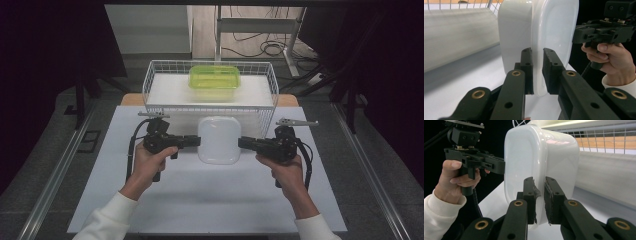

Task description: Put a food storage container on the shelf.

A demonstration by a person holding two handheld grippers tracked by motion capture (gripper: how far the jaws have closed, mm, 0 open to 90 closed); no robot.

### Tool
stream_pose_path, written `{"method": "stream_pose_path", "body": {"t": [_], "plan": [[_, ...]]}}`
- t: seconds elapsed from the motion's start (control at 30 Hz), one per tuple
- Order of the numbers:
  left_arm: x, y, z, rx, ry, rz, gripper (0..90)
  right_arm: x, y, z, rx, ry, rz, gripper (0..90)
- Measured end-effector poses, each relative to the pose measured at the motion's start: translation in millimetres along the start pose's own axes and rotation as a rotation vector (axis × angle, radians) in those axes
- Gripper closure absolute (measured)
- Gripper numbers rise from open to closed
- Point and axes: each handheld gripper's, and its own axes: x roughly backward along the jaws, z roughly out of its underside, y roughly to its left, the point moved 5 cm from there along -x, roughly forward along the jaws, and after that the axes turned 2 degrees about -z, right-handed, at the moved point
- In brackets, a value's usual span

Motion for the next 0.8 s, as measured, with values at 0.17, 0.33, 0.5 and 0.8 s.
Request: {"method": "stream_pose_path", "body": {"t": [0.17,0.33,0.5,0.8], "plan": [[2.5,-2.6,-8.8,-0.015,-0.005,-0.003,79.4,1.5,0.8,-6.2,0.009,-0.004,-0.001,79.5],[5.5,-5.4,-18.2,-0.028,-0.010,-0.006,79.4,3.0,2.9,-15.1,0.016,-0.021,0.001,79.5],[8.4,-7.4,-28.6,-0.039,-0.019,-0.005,79.4,5.1,4.3,-25.4,0.025,-0.032,-0.003,79.5],[14.8,-10.6,-43.8,-0.052,-0.039,-0.015,79.4,5.8,7.3,-41.5,0.038,-0.041,-0.004,79.5]]}}
